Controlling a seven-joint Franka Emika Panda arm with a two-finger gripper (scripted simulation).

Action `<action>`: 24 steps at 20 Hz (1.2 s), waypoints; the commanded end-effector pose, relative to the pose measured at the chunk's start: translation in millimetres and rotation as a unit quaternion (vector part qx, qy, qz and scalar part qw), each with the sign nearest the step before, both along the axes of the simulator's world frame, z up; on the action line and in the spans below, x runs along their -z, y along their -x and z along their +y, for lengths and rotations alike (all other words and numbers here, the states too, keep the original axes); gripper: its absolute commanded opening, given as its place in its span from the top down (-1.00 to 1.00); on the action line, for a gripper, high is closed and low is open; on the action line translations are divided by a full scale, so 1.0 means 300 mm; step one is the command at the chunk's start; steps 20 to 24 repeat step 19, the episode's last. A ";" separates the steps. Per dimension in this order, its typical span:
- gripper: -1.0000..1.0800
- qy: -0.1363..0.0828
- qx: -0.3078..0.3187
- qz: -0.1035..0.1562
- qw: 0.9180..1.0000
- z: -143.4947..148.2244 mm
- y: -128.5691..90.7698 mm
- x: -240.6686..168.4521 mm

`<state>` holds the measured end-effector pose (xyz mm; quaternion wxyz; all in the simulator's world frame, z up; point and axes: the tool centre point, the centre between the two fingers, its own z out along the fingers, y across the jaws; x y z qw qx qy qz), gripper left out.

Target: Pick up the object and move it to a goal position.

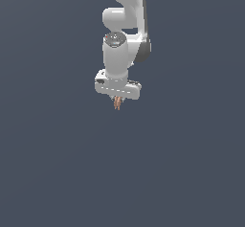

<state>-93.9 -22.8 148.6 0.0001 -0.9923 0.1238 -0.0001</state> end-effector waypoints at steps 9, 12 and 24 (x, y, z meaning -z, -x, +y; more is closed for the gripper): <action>1.00 0.000 0.000 0.000 1.000 0.005 -0.001 -0.239; 1.00 0.000 0.000 0.000 1.000 0.005 -0.002 -0.272; 1.00 0.000 0.000 0.000 1.000 0.006 -0.007 -0.287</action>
